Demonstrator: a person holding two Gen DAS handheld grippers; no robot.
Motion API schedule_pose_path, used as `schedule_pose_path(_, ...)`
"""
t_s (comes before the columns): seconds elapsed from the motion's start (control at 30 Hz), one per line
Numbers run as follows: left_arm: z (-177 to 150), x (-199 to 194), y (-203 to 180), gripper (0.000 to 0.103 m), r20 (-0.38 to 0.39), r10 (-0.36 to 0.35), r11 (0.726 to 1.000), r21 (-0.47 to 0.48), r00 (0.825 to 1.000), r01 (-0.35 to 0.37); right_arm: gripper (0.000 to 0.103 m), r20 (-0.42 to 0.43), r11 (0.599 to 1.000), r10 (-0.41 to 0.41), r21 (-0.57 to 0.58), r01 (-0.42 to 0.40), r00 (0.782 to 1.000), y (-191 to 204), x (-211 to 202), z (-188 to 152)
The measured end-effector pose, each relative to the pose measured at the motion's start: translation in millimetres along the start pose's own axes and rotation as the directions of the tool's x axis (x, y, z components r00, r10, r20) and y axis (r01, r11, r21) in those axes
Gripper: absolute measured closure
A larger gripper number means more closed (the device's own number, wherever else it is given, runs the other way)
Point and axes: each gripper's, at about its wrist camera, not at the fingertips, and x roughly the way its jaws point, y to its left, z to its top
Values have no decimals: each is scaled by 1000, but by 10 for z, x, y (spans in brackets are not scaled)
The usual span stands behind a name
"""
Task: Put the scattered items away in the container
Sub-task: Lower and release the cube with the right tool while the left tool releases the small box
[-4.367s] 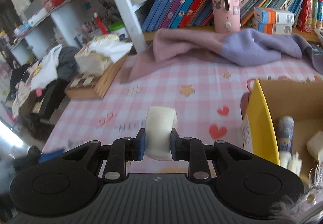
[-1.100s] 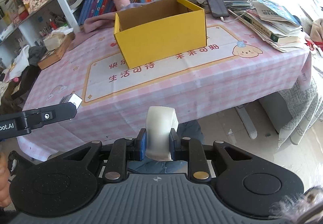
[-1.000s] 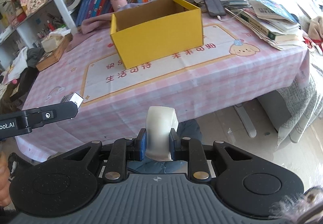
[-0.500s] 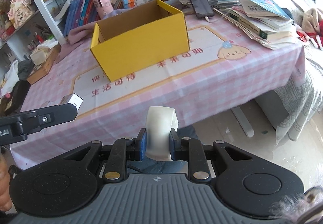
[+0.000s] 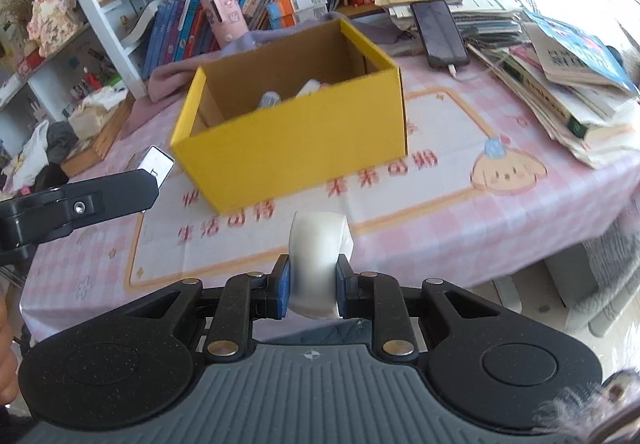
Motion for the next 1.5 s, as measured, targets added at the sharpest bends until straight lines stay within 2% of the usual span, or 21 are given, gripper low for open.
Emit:
schedule_pose_path(0.23,366,313,26,51,59,93,996,9,994,-94,83,79,997,58,-45,-55,995,-219,87,627)
schedule_pose_path(0.47,570,737,161,51,54,220,975,-27,974,-219,82,118,983,138,-135,-122,983,-355,386,1374)
schedule_pose_path(0.57,632,987,204,51,26,277,961,-7,961,-277,82,98,971,178,-180,-158,979,-356,626,1626)
schedule_pose_path(0.73,671,1363,261,51,-32,350,937,20,936,-349,82,5,946,230,-236,-223,973,-263,1151,1949)
schedule_pose_path(0.9,694,1647,342,51,-91,395,919,26,914,-394,82,-101,936,255,-224,-272,962,-146,1662,2170)
schedule_pose_path(1.07,673,1897,402,51,-157,429,903,51,889,-427,82,-177,926,235,-259,-275,956,42,2081,2285)
schedule_pose_path(1.27,630,2017,485,48,-194,442,895,22,876,-446,82,-251,915,229,-275,-296,940,178,2374,2285)
schedule_pose_path(1.4,630,2029,491,47,-183,449,890,14,874,-455,80,-269,917,220,-271,-293,938,171,2477,2257)
schedule_pose_path(1.5,631,1983,465,39,-159,466,882,10,871,-470,75,-258,919,219,-269,-288,941,182,2486,2266)
